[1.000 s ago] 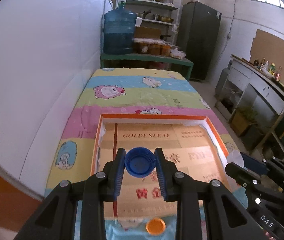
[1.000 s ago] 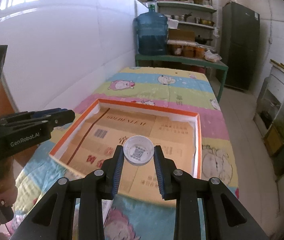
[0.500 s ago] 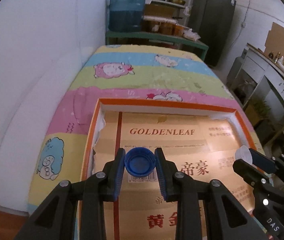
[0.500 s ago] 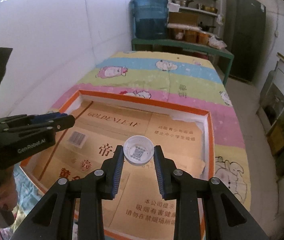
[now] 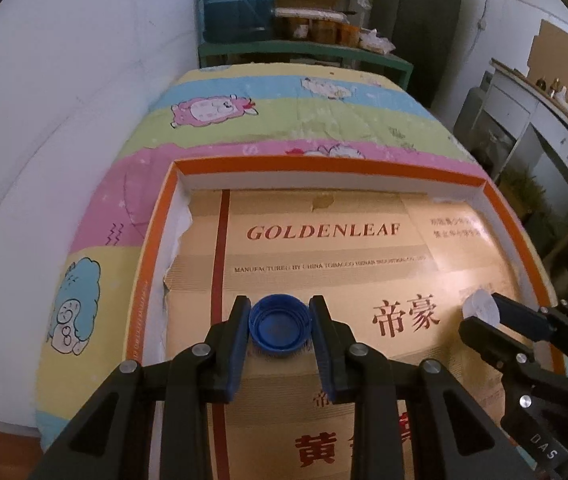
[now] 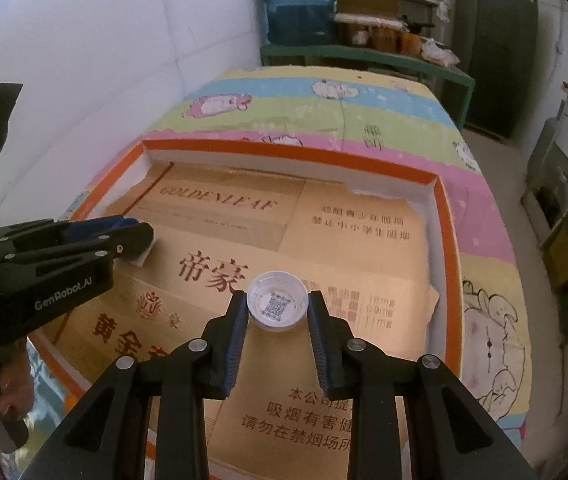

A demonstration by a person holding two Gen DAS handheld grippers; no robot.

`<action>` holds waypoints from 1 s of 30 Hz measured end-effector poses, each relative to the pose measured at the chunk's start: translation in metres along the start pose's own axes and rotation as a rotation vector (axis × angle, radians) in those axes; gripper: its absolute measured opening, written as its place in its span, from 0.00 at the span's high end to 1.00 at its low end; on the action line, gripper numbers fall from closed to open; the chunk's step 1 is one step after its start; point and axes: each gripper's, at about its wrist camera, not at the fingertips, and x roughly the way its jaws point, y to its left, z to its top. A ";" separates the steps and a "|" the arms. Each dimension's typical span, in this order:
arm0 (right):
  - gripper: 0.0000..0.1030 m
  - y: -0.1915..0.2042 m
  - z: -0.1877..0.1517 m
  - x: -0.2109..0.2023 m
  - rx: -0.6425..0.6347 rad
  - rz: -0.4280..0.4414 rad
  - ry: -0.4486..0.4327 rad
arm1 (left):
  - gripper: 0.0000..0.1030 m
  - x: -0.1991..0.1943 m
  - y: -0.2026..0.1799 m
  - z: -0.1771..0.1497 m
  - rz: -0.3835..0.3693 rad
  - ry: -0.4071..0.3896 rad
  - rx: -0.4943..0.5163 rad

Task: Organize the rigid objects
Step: 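Release the blue cap with the left tool while the right tool releases the white cap in the box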

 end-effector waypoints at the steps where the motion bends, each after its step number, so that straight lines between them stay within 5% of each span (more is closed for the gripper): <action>1: 0.70 0.000 -0.001 0.001 0.001 0.000 0.003 | 0.70 0.000 -0.001 -0.001 0.007 -0.003 0.006; 9: 0.70 0.001 -0.004 0.003 0.003 -0.018 0.005 | 0.59 -0.002 0.001 -0.007 -0.052 -0.029 0.071; 13: 0.49 0.002 -0.006 0.001 -0.003 -0.038 0.001 | 0.35 -0.006 -0.002 -0.009 -0.091 -0.005 0.083; 30: 0.49 0.005 -0.025 -0.047 0.033 -0.064 -0.081 | 0.35 -0.072 -0.007 -0.029 -0.115 -0.129 0.064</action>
